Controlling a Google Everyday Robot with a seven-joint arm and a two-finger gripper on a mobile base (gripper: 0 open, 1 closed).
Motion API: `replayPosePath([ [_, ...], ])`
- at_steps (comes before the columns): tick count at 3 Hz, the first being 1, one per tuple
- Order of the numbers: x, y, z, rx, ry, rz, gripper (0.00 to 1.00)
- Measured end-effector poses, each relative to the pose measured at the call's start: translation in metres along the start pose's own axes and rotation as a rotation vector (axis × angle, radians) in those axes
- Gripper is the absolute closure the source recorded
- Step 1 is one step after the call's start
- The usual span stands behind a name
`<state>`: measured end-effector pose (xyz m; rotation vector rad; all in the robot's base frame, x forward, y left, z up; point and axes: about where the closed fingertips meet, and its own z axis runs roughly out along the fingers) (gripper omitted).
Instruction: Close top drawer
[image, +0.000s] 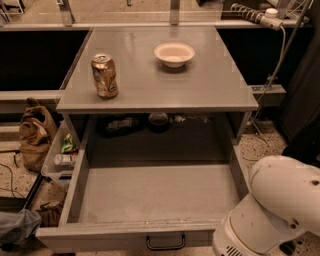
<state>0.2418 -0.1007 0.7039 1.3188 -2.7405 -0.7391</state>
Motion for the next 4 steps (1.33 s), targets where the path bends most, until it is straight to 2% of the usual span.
replayPosePath([
  [1, -0.002, -0.008, 0.015, -0.012, 0.029, -0.022, 0.0],
  [2, -0.011, -0.045, 0.017, 0.002, 0.033, -0.051, 0.0],
  [3, -0.027, -0.101, 0.002, 0.051, -0.004, -0.081, 0.0],
  [4, -0.027, -0.101, 0.002, 0.051, -0.004, -0.081, 0.0],
])
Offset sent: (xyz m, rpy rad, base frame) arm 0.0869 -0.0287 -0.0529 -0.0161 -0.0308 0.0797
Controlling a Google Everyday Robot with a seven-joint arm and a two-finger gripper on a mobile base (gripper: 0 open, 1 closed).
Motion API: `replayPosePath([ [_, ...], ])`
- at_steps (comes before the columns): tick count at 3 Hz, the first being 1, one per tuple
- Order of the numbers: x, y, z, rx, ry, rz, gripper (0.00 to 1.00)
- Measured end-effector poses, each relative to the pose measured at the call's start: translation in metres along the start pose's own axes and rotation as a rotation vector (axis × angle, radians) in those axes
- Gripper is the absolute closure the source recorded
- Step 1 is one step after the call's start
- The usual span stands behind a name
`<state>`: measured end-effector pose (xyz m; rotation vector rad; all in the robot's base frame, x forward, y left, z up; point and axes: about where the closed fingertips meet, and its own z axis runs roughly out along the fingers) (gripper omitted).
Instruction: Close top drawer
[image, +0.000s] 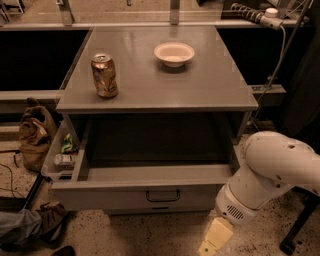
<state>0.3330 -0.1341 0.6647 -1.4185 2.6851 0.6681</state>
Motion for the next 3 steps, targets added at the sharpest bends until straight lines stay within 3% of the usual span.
replayPosePath([
  [1, -0.008, -0.014, -0.005, 0.015, 0.0, -0.011, 0.0],
  [3, -0.054, -0.074, -0.042, 0.036, -0.057, -0.076, 0.0],
])
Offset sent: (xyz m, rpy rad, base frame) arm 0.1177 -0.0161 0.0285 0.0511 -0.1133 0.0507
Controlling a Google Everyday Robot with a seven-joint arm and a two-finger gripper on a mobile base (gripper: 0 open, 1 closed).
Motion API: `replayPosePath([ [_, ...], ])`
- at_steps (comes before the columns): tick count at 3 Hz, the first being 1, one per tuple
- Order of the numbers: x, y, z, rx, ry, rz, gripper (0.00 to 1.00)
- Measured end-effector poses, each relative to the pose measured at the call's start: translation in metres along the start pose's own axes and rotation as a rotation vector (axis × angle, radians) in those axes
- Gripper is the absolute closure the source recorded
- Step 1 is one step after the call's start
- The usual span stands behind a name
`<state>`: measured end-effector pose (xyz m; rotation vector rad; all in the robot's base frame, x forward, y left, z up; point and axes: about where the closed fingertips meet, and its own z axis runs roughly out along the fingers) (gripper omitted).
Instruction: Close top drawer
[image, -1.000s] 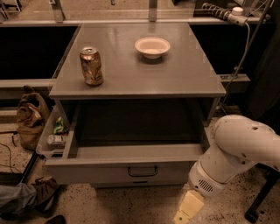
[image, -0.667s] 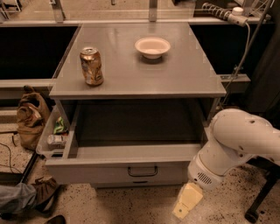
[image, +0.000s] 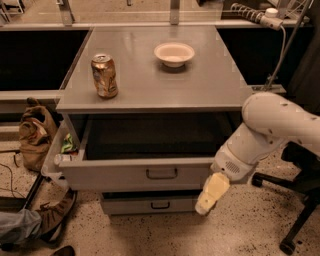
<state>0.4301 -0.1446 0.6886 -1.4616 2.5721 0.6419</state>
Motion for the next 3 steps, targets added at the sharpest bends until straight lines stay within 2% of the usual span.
replayPosePath([
  [1, -0.031, -0.029, -0.013, 0.009, -0.02, -0.03, 0.0],
  [2, -0.031, -0.03, -0.012, 0.009, -0.02, -0.031, 0.0],
  [3, -0.043, -0.049, -0.008, 0.049, -0.043, -0.108, 0.0],
])
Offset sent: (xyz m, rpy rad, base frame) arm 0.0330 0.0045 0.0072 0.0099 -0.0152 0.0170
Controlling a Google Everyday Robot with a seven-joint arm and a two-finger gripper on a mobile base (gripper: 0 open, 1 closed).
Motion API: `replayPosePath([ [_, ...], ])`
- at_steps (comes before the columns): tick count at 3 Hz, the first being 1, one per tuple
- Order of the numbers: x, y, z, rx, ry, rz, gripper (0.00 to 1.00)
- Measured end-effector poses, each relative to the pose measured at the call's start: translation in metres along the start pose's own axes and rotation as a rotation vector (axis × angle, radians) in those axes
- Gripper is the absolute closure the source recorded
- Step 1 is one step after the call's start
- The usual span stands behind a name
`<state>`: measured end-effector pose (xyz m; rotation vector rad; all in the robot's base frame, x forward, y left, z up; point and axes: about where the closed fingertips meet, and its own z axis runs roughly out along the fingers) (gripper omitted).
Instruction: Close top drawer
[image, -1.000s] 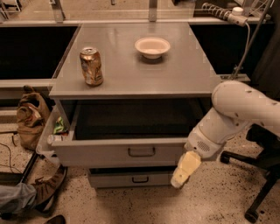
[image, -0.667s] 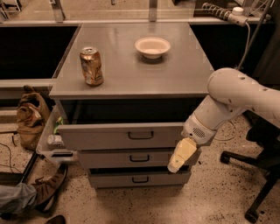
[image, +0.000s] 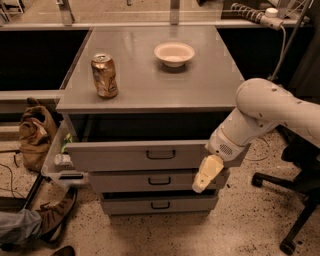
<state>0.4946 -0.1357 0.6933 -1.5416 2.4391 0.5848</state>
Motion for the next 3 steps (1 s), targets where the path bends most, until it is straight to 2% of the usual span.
replayPosePath([
  [2, -0.036, -0.043, 0.022, 0.044, 0.019, -0.151, 0.0],
  [3, -0.041, -0.045, 0.023, 0.046, 0.019, -0.161, 0.0],
])
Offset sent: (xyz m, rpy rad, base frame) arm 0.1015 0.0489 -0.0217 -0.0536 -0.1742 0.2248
